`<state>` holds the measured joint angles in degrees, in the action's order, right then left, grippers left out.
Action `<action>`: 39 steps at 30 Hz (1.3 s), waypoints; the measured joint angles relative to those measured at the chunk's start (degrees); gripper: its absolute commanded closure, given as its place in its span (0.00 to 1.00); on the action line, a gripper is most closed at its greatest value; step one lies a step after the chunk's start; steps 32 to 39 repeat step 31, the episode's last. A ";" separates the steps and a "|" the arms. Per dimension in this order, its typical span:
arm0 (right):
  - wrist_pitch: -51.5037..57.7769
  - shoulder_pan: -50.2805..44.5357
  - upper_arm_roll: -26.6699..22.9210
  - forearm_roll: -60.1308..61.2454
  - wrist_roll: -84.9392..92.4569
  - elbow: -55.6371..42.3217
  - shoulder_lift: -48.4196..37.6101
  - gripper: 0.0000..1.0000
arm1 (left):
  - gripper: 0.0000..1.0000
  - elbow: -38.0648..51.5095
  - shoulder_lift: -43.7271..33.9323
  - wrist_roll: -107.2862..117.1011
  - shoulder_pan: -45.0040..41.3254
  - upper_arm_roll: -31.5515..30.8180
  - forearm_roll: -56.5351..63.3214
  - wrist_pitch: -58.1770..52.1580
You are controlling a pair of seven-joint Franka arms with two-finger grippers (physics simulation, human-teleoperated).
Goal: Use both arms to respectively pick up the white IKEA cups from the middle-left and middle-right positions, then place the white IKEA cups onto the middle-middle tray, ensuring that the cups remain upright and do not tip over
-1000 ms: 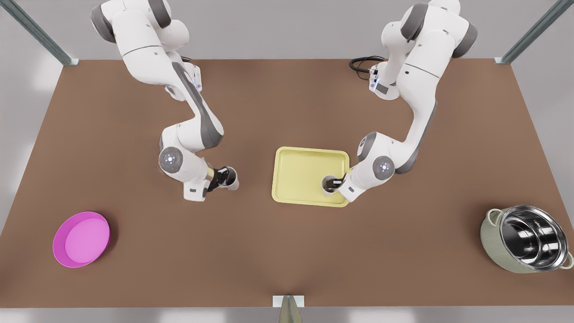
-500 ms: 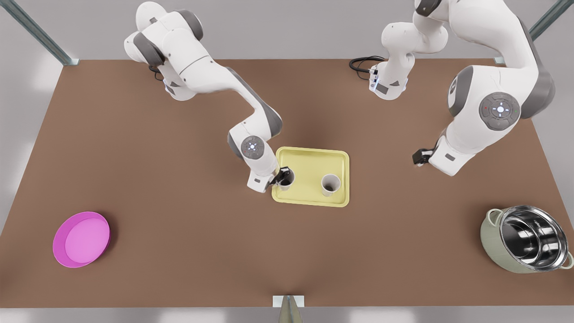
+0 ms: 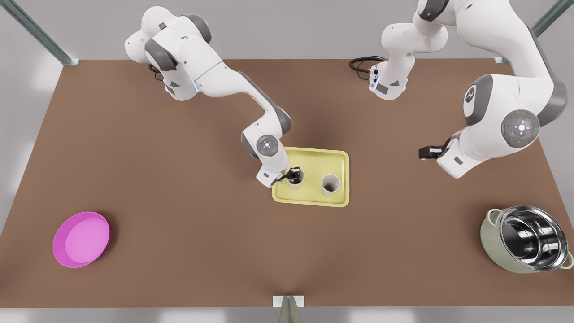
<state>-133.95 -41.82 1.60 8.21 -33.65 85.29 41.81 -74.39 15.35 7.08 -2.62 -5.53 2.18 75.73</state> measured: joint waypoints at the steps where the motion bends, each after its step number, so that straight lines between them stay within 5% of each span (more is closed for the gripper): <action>1: -0.17 0.03 -0.01 -0.19 -0.75 0.29 0.02 0.00 | 0.00 0.67 -0.04 -0.36 0.15 -0.04 -0.12 -0.09; 12: 1.08 2.05 0.03 -0.62 -6.52 1.31 -5.85 0.00 | 0.00 3.16 0.13 -3.22 0.43 0.26 -0.36 -1.04; 20: 14.74 25.30 -5.21 -1.97 -3.14 -4.16 -6.40 0.00 | 0.00 3.04 0.34 -4.44 1.18 0.21 -0.40 -1.30; 25: 30.61 33.35 -5.22 -6.12 5.52 -7.62 -23.75 0.00 | 0.00 2.96 0.39 -4.98 1.31 0.27 -0.41 -1.36; 29: 38.82 39.82 1.17 -11.07 12.37 0.10 -36.00 0.00 | 0.00 2.92 0.38 -5.31 1.56 0.23 -0.31 -1.36; 39: 41.29 40.07 1.78 -11.97 15.26 1.02 -37.42 0.00 | 0.00 2.95 0.37 -5.46 1.63 0.23 -0.28 -1.37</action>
